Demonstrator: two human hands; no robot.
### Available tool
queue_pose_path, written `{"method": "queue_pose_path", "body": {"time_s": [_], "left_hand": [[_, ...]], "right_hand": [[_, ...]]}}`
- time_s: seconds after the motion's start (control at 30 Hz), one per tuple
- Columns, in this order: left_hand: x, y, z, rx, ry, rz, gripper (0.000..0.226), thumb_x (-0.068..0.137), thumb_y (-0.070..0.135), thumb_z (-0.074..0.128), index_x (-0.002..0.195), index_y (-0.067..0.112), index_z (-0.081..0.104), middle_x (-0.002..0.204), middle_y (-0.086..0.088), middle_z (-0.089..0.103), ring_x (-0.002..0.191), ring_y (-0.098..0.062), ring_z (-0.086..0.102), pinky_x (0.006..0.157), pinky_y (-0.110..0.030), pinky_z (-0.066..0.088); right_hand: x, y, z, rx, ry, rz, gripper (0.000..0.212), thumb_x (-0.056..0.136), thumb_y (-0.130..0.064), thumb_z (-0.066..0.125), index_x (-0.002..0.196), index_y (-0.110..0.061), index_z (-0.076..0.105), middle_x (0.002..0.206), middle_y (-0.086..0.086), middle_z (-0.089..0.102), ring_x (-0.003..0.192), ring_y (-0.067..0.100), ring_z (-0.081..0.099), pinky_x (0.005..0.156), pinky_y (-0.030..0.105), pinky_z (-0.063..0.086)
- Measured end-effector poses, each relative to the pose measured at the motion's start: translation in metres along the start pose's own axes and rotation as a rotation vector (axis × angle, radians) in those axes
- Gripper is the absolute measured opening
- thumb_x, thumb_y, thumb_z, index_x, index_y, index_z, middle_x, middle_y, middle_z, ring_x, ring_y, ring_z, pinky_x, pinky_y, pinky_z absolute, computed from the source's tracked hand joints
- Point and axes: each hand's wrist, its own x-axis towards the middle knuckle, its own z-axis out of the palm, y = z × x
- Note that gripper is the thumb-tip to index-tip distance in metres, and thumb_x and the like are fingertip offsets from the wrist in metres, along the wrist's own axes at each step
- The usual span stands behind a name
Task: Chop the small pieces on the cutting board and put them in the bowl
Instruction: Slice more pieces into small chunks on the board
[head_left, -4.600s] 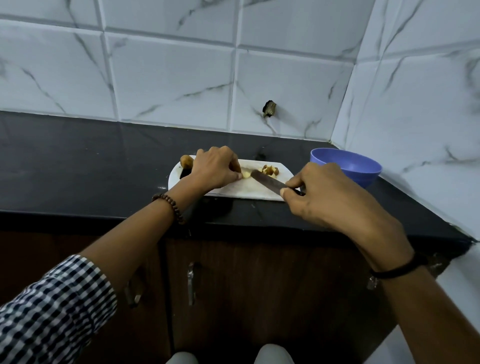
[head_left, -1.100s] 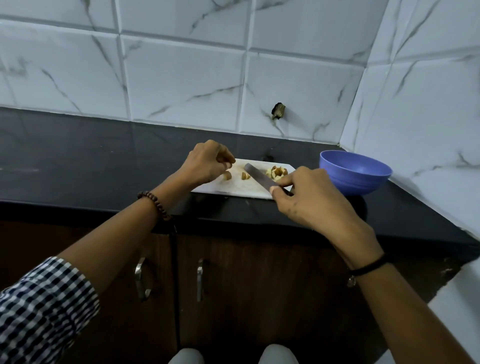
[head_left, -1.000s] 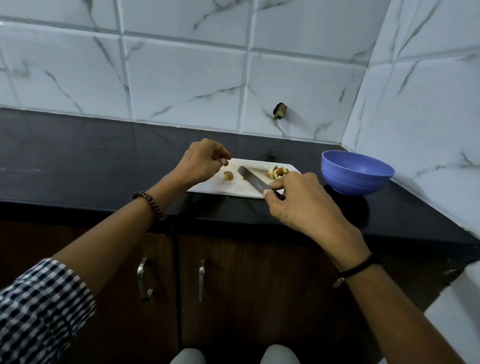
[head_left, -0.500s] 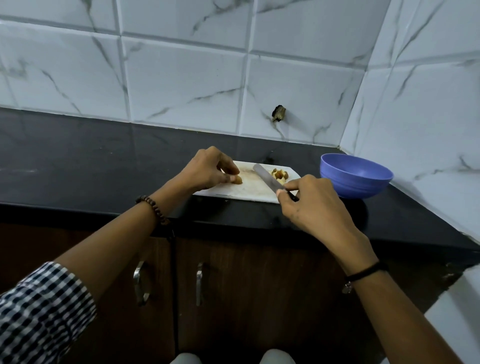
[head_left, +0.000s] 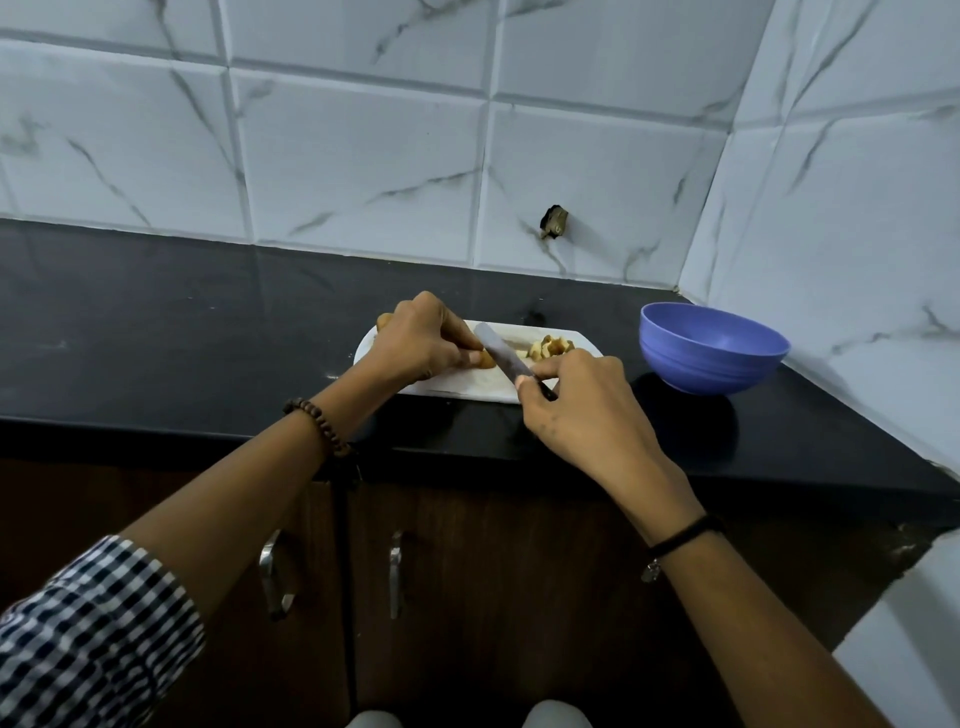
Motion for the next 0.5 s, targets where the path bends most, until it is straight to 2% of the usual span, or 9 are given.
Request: {"method": "queue_pose_path", "body": {"time_s": [0.1,0.2,0.3,0.4,0.5], "left_hand": [[0.001,0.0,0.001,-0.004,0.005,-0.01,0.012,0.07,0.032,0.085,0.082,0.029,0.081,0.073,0.011,0.075,0.077,-0.008,0.061,0.095,-0.043,0.045],[0.002,-0.001,0.003,0.003,0.022,-0.001,0.012,0.072,0.03,0.084,0.083,0.028,0.082,0.074,0.01,0.075,0.069,-0.006,0.055,0.088,-0.042,0.044],[0.001,-0.001,0.002,0.021,0.03,0.009,0.011,0.074,0.027,0.082,0.085,0.028,0.082,0.073,0.009,0.074,0.061,-0.004,0.046,0.08,-0.038,0.039],[-0.001,0.001,0.003,0.037,0.042,0.004,0.011,0.073,0.027,0.082,0.084,0.028,0.082,0.075,0.01,0.074,0.073,-0.008,0.055,0.092,-0.047,0.047],[-0.002,-0.001,0.003,0.03,0.05,0.008,0.011,0.072,0.029,0.083,0.083,0.027,0.082,0.077,0.01,0.075,0.087,-0.012,0.066,0.098,-0.051,0.047]], "right_hand": [[0.005,-0.004,0.004,-0.043,0.005,0.011,0.028,0.097,-0.035,0.051,0.107,-0.018,0.071,0.086,0.005,0.057,0.073,0.019,0.056,0.053,0.027,0.037],[0.012,-0.009,0.01,-0.109,0.016,0.0,0.027,0.096,-0.034,0.05,0.098,-0.013,0.067,0.091,0.006,0.057,0.074,0.021,0.051,0.06,0.029,0.038],[0.017,-0.015,0.012,-0.16,0.005,0.0,0.021,0.096,-0.029,0.05,0.086,-0.012,0.058,0.087,0.005,0.054,0.076,0.022,0.048,0.064,0.03,0.035],[0.015,-0.017,0.012,-0.196,-0.024,-0.023,0.021,0.097,-0.027,0.05,0.082,-0.012,0.052,0.084,0.004,0.052,0.076,0.022,0.051,0.062,0.031,0.035],[0.004,-0.015,0.009,-0.222,-0.093,-0.042,0.022,0.099,-0.03,0.05,0.091,-0.011,0.06,0.084,0.003,0.05,0.079,0.023,0.058,0.059,0.032,0.038]]}}
